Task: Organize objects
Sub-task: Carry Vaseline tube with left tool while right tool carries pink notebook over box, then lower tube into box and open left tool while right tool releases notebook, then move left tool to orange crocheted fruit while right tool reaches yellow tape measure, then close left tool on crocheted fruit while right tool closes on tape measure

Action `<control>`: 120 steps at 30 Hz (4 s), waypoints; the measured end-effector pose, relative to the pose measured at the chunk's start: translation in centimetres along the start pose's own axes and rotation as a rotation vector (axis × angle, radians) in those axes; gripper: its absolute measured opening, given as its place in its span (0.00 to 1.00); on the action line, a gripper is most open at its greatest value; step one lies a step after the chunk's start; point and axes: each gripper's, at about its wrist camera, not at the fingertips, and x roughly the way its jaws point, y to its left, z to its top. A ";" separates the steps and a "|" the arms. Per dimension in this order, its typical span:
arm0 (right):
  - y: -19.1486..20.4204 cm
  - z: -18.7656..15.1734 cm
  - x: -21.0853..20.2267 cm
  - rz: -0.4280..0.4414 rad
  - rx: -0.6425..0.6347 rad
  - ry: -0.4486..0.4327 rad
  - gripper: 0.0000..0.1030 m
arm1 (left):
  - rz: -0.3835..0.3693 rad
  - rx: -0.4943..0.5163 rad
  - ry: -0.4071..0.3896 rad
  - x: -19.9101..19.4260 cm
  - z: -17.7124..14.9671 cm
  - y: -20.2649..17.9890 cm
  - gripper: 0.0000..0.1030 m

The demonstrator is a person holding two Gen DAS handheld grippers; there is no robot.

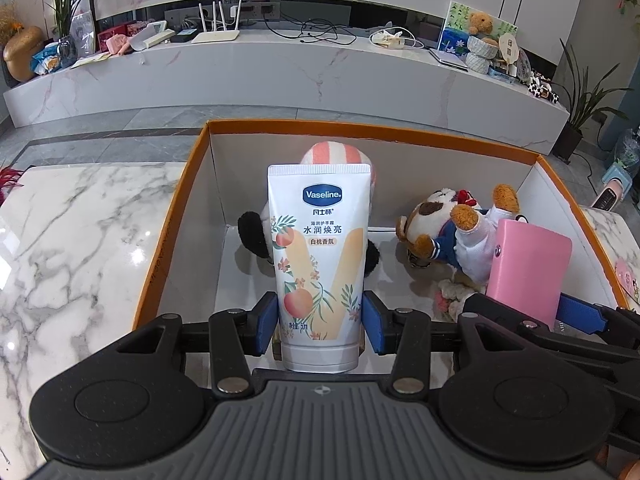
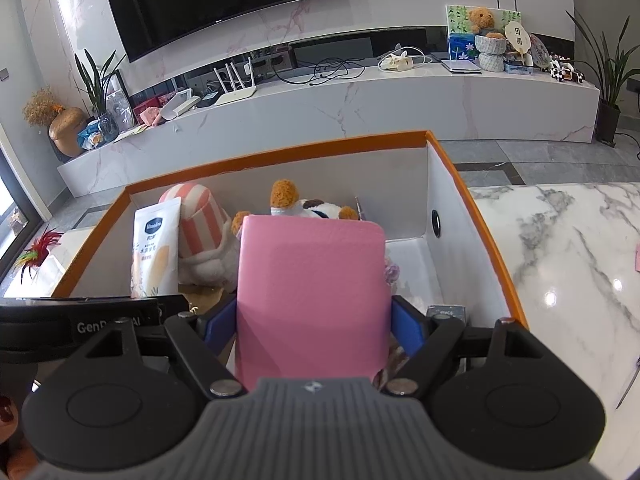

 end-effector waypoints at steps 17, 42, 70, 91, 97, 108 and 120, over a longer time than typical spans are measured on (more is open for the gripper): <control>0.0 0.3 -0.1 -0.009 -0.013 -0.004 0.79 | 0.035 0.023 -0.021 -0.3 0.0 -0.2 0.52; 0.4 1.3 -2.1 -0.009 -0.038 -0.075 0.91 | 0.045 0.022 -0.063 -2.2 0.3 0.4 0.60; 1.6 -2.8 -15.9 0.060 -0.107 -0.201 0.97 | 0.118 -0.093 -0.160 -12.8 -6.4 14.5 0.85; 2.3 -8.7 -10.8 0.088 -0.232 0.034 0.97 | -0.043 -0.288 0.052 0.0 -7.2 16.4 0.79; 2.6 -10.2 -9.5 0.063 -0.318 0.089 0.97 | -0.012 -0.294 0.056 0.8 -6.7 16.4 0.79; 2.4 -11.2 -8.6 0.028 -0.292 0.076 0.97 | 0.074 -0.202 0.061 0.3 -7.2 16.3 0.65; 1.3 -13.1 -5.6 0.033 -0.315 0.127 0.89 | 0.070 -0.151 0.035 0.6 -7.3 15.9 0.51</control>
